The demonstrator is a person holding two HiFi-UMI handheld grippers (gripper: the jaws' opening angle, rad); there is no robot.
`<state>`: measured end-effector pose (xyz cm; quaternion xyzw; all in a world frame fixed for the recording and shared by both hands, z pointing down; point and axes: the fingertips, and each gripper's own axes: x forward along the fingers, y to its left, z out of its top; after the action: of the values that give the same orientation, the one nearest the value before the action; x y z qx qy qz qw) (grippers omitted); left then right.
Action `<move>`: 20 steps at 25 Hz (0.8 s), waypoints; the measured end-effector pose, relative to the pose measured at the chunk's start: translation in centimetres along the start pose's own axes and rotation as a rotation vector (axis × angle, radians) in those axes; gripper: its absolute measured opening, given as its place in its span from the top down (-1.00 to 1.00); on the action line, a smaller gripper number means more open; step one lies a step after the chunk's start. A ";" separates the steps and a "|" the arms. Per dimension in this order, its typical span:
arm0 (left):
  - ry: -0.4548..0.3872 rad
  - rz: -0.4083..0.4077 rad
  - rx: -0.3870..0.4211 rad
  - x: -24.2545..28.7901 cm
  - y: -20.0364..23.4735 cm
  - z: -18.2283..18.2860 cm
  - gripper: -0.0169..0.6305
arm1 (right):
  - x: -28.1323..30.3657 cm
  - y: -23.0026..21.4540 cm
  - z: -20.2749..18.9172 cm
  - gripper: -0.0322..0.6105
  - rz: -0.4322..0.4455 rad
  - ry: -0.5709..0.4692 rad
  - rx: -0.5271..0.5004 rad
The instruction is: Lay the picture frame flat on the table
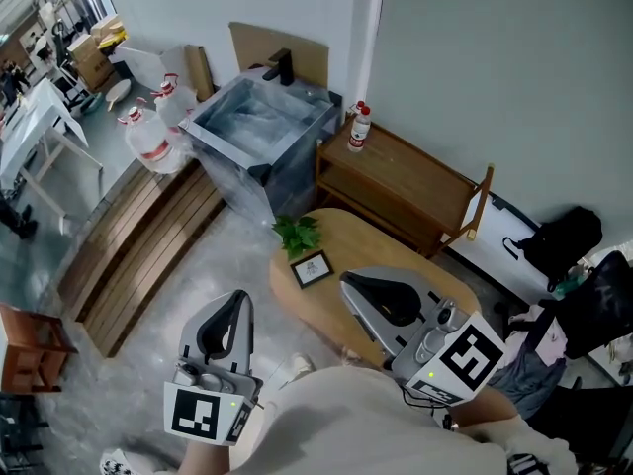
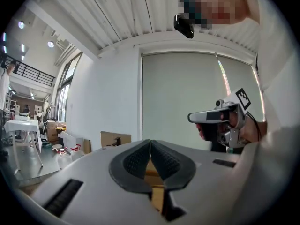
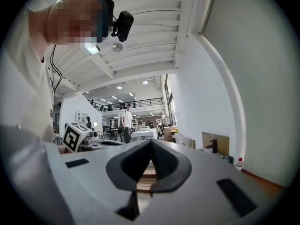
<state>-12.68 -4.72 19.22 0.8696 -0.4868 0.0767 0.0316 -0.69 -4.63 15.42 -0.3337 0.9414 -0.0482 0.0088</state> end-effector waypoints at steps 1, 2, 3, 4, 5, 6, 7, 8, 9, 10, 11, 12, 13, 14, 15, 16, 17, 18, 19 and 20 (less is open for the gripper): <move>0.004 -0.002 0.002 0.0 -0.1 -0.1 0.92 | 0.0 -0.1 -0.2 0.91 -0.005 0.008 0.001; 0.004 -0.002 0.001 0.0 -0.1 0.0 0.92 | 0.1 -0.3 -0.4 0.91 -0.009 0.014 0.002; 0.003 -0.002 -0.001 0.0 -0.1 0.1 0.92 | 0.1 -0.4 -0.4 0.91 -0.012 0.018 0.001; 0.000 0.000 -0.005 0.0 -0.1 0.2 0.92 | 0.2 -0.6 -0.4 0.91 -0.014 0.021 -0.002; -0.002 0.001 -0.007 0.0 -0.2 0.3 0.92 | 0.2 -0.7 -0.4 0.91 -0.015 0.023 -0.007; -0.002 0.002 -0.008 0.0 -0.2 0.3 0.92 | 0.1 -0.7 -0.3 0.91 -0.017 0.024 -0.013; -0.001 0.002 -0.006 0.0 -0.3 0.3 0.92 | 0.1 -0.8 -0.3 0.91 -0.019 0.023 -0.017; 0.000 0.002 -0.003 0.0 -0.3 0.3 0.92 | 0.1 -0.8 -0.3 0.91 -0.021 0.022 -0.021; 0.000 0.000 -0.002 0.0 -0.4 0.3 0.92 | 0.1 -0.9 -0.2 0.91 -0.023 0.022 -0.024; 0.000 -0.001 -0.001 -0.1 -0.5 0.4 0.92 | 0.0 -0.9 -0.2 0.91 -0.026 0.022 -0.026; -0.002 -0.002 -0.001 -0.2 -0.5 0.4 0.92 | 0.0 -0.9 -0.2 0.91 -0.030 0.022 -0.028; -0.004 -0.003 -0.002 -0.4 -0.6 0.5 0.92 | -0.1 -0.9 -0.2 0.91 -0.034 0.022 -0.029; -0.006 -0.003 -0.003 -0.5 -0.5 0.5 0.92 | -0.1 -0.8 -0.2 0.91 -0.039 0.021 -0.030; -0.007 -0.001 -0.004 -0.6 -0.5 0.5 0.92 | -0.1 -0.8 -0.3 0.91 -0.043 0.020 -0.029; -0.007 0.001 -0.004 -0.7 -0.5 0.5 0.92 | -0.1 -0.7 -0.3 0.91 -0.045 0.019 -0.026; -0.006 0.002 -0.005 -0.8 -0.4 0.4 0.92 | -0.1 -0.6 -0.4 0.91 -0.045 0.018 -0.022; -0.005 0.002 -0.005 -1.0 -0.4 0.3 0.92 | -0.1 -0.4 -0.6 0.91 -0.043 0.018 -0.020; -0.003 0.002 -0.004 -1.1 -0.4 0.2 0.92 | 0.0 -0.2 -0.8 0.91 -0.042 0.019 -0.018; -0.002 0.000 -0.003 -1.1 -0.4 0.0 0.92 | 0.0 -0.1 -0.9 0.91 -0.042 0.020 -0.017; -0.001 -0.001 -0.002 -1.2 -0.4 -0.1 0.92 | 0.1 0.0 -1.1 0.91 -0.042 0.022 -0.015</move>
<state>-12.95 -3.49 19.12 0.8698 -0.4864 0.0757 0.0324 -0.80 -4.54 16.52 -0.3529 0.9346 -0.0447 -0.0051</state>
